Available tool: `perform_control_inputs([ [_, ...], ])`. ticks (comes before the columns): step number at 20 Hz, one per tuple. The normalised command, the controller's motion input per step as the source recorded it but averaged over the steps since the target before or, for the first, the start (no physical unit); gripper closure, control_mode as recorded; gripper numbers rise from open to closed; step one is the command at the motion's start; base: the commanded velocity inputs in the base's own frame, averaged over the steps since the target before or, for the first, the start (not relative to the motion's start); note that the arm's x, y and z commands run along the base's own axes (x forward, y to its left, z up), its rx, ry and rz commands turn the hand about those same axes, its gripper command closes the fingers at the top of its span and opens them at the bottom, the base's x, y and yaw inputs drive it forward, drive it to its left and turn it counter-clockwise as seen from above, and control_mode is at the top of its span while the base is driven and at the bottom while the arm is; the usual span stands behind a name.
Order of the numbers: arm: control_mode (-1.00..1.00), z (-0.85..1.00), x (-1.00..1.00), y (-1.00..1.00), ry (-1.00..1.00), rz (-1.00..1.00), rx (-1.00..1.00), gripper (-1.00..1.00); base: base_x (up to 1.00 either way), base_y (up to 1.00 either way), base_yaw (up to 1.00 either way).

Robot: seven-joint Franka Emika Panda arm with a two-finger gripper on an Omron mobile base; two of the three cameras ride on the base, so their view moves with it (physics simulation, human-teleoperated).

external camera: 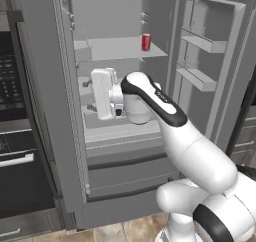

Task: Open the fridge, grab two sodas, and place both sodas inside the bowl with ice on the dining counter.

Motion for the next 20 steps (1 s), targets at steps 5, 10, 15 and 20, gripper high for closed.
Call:
perform_control_inputs([
  [5,-1.00,0.15,-0.37,0.08,-0.11,0.00,-0.20,-1.00,0.00,0.00,0.00],
  [10,-1.00,0.29,-0.74,-0.25,-0.22,-0.01,-0.24,-1.00,0.00,0.00,0.00],
  [15,-1.00,0.09,-0.80,-0.50,-0.17,-0.04,-0.23,-1.00,0.00,0.00,0.00],
  [20,-1.00,0.00,-0.70,-0.74,-0.13,-0.06,-0.24,-1.00,0.00,0.00,0.00],
])
